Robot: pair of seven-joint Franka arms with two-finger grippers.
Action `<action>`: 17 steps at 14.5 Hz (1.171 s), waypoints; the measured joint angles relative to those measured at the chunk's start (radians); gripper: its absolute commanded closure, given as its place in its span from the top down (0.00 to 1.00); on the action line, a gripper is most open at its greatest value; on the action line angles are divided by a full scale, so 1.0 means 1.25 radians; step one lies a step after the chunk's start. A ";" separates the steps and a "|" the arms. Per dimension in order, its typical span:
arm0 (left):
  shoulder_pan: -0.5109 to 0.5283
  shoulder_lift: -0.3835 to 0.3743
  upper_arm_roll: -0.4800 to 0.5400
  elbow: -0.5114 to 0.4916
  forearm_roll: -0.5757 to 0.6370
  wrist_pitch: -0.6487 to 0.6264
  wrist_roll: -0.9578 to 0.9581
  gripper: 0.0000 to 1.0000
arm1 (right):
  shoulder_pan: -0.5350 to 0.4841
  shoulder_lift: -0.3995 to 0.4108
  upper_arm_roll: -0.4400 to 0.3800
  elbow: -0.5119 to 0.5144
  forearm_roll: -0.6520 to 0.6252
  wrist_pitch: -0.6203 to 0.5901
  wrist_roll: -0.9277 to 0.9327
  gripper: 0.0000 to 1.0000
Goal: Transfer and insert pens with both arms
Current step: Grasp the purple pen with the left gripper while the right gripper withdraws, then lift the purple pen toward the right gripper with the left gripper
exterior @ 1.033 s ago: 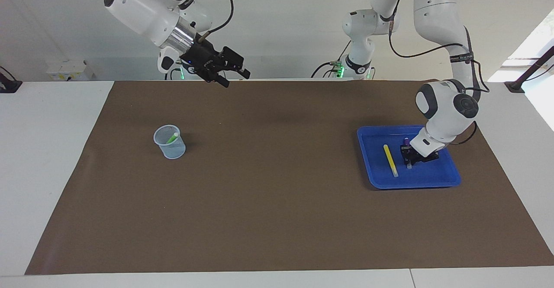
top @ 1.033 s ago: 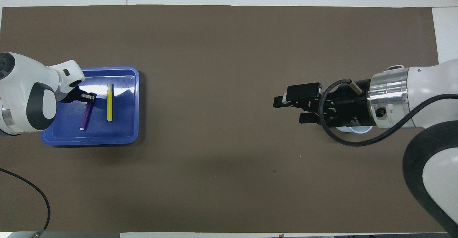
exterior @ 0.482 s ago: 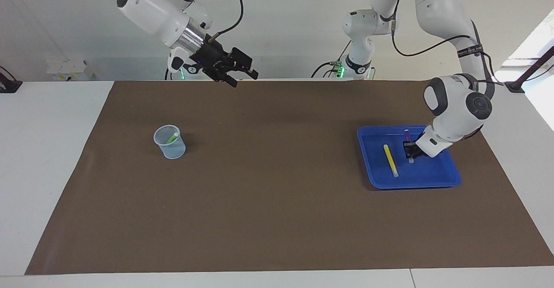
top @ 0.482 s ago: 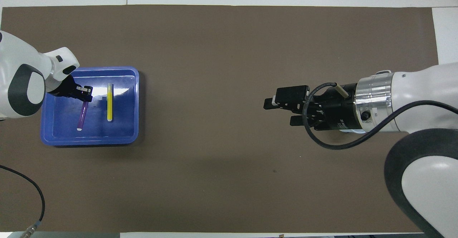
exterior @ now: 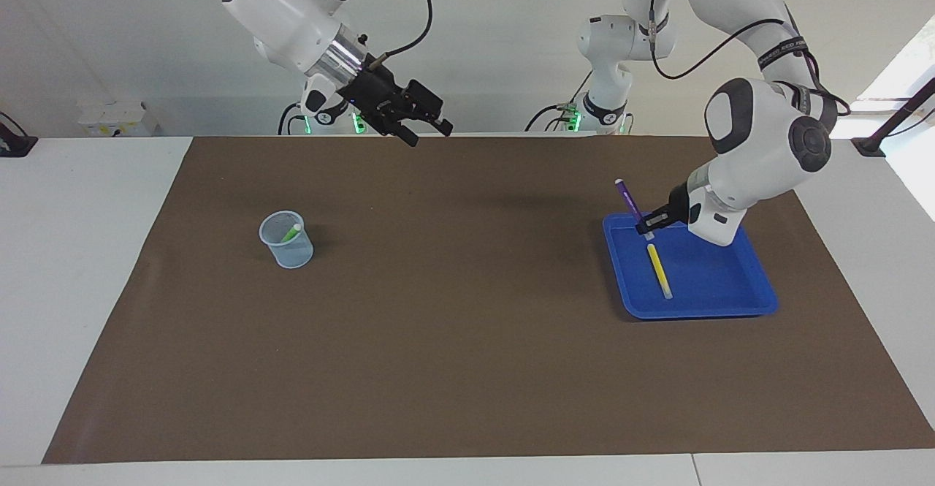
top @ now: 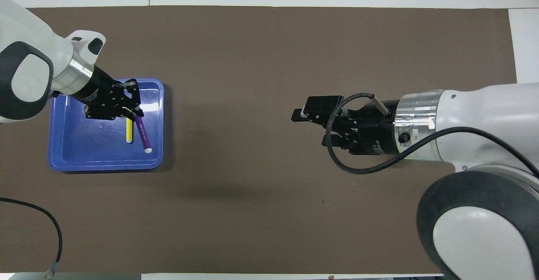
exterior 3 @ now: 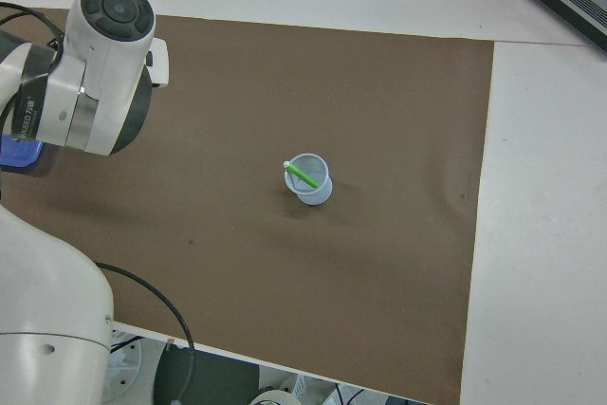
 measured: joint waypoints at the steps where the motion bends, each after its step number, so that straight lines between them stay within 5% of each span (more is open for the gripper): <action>1: -0.015 -0.012 -0.001 0.000 -0.043 -0.007 -0.108 0.00 | 0.007 0.000 0.001 -0.003 0.000 0.007 0.004 1.00; 8: -0.106 -0.056 -0.003 -0.020 -0.281 0.027 -0.636 0.00 | 0.014 -0.004 -0.002 -0.022 0.000 0.029 0.005 1.00; 12: -0.188 -0.130 -0.006 -0.139 -0.383 0.174 -0.732 0.00 | 0.055 -0.005 0.000 -0.040 0.000 0.122 0.005 1.00; 17: -0.222 -0.217 -0.006 -0.250 -0.468 0.257 -0.744 0.00 | 0.064 -0.006 0.000 -0.042 0.000 0.128 0.005 1.00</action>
